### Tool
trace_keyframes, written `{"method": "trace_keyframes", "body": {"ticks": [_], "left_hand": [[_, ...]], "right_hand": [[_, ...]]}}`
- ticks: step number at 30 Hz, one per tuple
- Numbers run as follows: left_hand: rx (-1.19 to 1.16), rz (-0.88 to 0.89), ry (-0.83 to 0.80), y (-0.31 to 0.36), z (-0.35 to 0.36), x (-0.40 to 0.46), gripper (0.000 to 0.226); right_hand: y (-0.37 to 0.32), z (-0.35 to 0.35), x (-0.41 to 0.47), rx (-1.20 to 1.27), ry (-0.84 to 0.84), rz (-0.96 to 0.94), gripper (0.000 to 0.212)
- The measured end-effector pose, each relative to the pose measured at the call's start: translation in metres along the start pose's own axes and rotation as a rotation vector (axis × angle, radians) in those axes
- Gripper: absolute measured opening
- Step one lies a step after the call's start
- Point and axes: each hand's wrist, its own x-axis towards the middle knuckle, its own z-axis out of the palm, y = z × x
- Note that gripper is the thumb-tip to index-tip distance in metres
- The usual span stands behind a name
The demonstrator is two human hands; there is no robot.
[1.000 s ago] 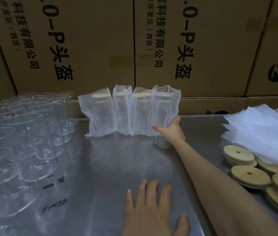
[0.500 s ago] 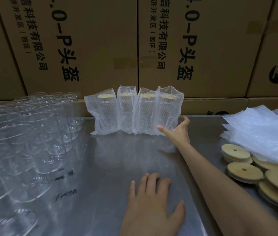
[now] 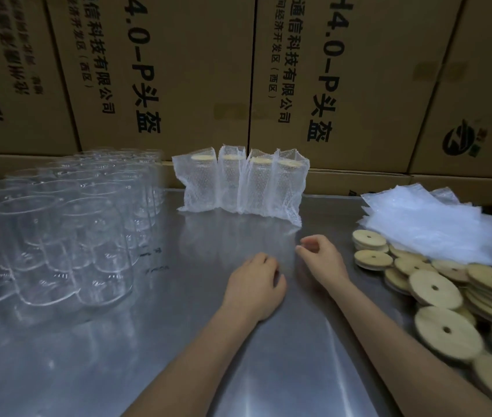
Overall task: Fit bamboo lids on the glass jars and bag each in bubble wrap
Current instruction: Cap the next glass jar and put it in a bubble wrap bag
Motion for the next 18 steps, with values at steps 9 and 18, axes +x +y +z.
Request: {"method": "trace_keyframes", "body": {"ticks": [9, 18], "left_hand": [[0.116, 0.143, 0.125, 0.015, -0.019, -0.053, 0.022], [0.224, -0.196, 0.622, -0.062, -0.121, -0.053, 0.048]], "right_hand": [[-0.002, -0.031, -0.070, -0.023, -0.037, -0.072, 0.008], [0.000, -0.038, -0.087, -0.028, -0.075, -0.079, 0.012]]}}
